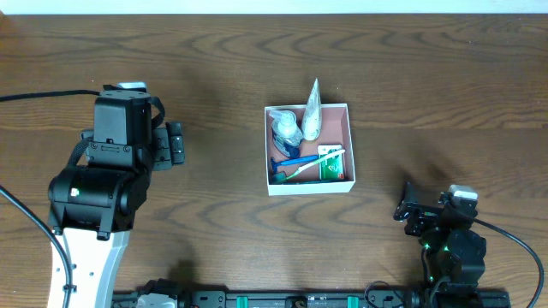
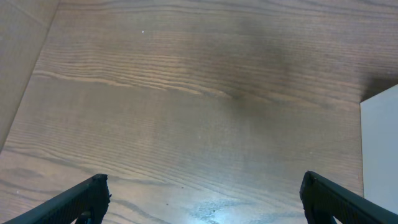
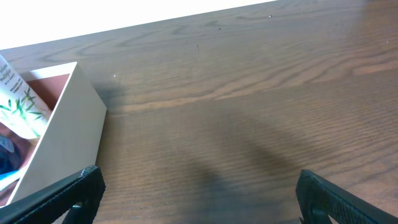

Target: Pack container

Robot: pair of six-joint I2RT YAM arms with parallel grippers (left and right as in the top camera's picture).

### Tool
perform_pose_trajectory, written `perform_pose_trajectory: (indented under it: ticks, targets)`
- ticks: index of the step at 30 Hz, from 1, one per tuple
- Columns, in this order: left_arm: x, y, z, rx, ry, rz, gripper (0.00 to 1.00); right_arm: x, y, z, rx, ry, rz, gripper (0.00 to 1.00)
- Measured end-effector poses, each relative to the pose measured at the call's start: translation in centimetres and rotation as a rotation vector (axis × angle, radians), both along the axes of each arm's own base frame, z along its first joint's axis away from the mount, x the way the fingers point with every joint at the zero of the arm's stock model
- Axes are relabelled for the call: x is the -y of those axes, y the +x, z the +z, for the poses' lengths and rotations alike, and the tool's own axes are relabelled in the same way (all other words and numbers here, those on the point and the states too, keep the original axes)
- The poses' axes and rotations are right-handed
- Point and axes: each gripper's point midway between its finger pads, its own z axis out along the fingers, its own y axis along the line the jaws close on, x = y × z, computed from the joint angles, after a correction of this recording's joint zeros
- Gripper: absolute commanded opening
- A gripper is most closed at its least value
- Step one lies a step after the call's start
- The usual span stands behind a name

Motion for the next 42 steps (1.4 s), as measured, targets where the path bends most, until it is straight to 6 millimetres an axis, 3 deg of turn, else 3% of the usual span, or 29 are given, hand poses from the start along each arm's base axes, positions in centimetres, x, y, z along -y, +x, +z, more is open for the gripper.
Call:
perform_pose_trajectory:
  ticks: [20, 26, 30, 37, 42]
  targets:
    - [0.0, -0.3, 0.2, 0.012, -0.001, -0.001, 0.98, 0.0, 0.0, 0.0, 0.000, 0.001, 0.002, 0.99]
    - [-1.9, -5.0, 0.0, 0.104, -0.007, 0.047, 0.98, 0.0, 0.0, 0.0, 0.000, 0.001, 0.002, 0.99]
    - [-2.8, -7.9, -3.2, 0.171, -0.018, 0.083, 0.98, 0.0, 0.0, 0.0, 0.002, 0.001, 0.002, 0.99]
    - [-3.0, -9.4, -12.8, 0.208, -0.061, 0.103, 0.98, 0.0, 0.0, 0.0, 0.002, 0.001, 0.003, 0.99]
    - [-2.6, -9.5, -16.2, 0.238, -0.096, 0.091, 0.98, 0.0, 0.0, 0.0, 0.002, 0.001, 0.003, 0.99]
